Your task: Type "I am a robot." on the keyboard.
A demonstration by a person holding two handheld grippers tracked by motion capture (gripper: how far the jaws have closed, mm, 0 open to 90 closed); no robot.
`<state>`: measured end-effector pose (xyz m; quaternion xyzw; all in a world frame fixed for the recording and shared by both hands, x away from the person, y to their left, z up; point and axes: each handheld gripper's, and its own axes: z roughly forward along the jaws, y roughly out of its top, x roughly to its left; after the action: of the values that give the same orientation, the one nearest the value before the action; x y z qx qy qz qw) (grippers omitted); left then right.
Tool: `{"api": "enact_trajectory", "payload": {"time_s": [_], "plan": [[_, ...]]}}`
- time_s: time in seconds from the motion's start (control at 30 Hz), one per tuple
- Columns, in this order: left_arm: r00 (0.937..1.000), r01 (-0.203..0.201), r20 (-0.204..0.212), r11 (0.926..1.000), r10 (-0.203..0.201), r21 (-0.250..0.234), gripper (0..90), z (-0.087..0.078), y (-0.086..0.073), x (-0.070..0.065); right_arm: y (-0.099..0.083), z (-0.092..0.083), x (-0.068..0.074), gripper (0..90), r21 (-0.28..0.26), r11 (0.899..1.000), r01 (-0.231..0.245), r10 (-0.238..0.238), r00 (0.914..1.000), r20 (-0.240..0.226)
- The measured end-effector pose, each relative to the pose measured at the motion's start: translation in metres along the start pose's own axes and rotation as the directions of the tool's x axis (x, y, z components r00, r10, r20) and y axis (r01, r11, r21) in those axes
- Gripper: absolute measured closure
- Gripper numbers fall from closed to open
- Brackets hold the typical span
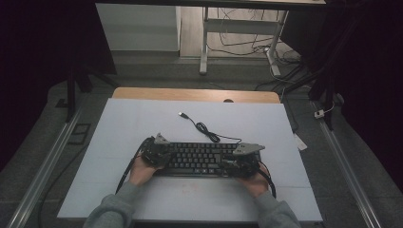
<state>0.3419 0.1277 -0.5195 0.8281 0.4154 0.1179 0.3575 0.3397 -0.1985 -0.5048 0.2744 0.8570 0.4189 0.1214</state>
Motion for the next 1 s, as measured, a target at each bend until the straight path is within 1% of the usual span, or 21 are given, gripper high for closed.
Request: {"api": "enact_trajectory", "payload": {"time_s": [0.1, 0.17, 0.27, 0.33, 0.4, 0.47, 0.6, 0.8, 0.87, 1.0], "plan": [[0.9999, 0.007, 0.012, 0.9987, -0.006, -0.050, 88.2, -0.008, 0.001, 0.000, 0.000, 0.000, 0.000, 52.5, -0.002, 1.000, 0.001, -0.001, 1.0000, 0.002], [0.9996, 0.023, 0.020, 0.9964, -0.021, -0.082, 83.6, -0.014, 0.001, 0.002, 0.000, -0.001, 0.000, 52.5, -0.003, 1.000, 0.001, -0.001, 1.0000, 0.007], [0.9990, 0.044, 0.013, 0.9926, -0.043, -0.113, 70.9, -0.021, 0.001, 0.004, 0.000, -0.002, -0.001, 52.4, -0.002, 1.000, -0.001, 0.001, 1.0000, 0.005], [0.9987, 0.050, 0.006, 0.9907, -0.050, -0.126, 62.6, -0.025, 0.001, 0.005, 0.000, -0.001, -0.001, 52.3, -0.002, 1.000, -0.002, 0.002, 1.0000, 0.003], [0.9982, 0.059, 0.010, 0.9896, -0.058, -0.131, 56.9, -0.030, 0.000, 0.005, 0.000, -0.002, -0.001, 52.3, -0.002, 1.000, -0.001, 0.001, 1.0000, 0.006], [0.9980, 0.063, 0.010, 0.9902, -0.062, -0.125, 48.7, -0.033, 0.000, 0.004, 0.000, -0.002, -0.001, 52.2, -0.004, 1.000, 0.000, 0.000, 1.0000, 0.007], [0.9988, 0.049, 0.004, 0.9911, -0.049, -0.124, 41.4, -0.042, -0.004, 0.003, 0.000, -0.001, -0.002, 52.1, -0.009, 1.000, -0.006, 0.006, 1.0000, 0.006], [0.9991, 0.042, 0.018, 0.9921, -0.040, -0.119, 36.1, -0.054, -0.012, 0.002, 0.000, -0.001, -0.002, 52.0, -0.007, 1.000, -0.002, 0.002, 1.0000, 0.008], [0.9986, 0.050, 0.023, 0.9924, -0.048, -0.112, 34.4, -0.055, -0.015, 0.002, 0.000, -0.001, -0.002, 51.9, -0.008, 1.000, -0.002, 0.002, 1.0000, 0.009], [0.9984, 0.054, 0.024, 0.9926, -0.052, -0.108, 32.2, -0.059, -0.020, 0.002, 0.000, 0.000, -0.002, 51.9, -0.008, 1.000, 0.001, -0.001, 0.9999, 0.011]]}}
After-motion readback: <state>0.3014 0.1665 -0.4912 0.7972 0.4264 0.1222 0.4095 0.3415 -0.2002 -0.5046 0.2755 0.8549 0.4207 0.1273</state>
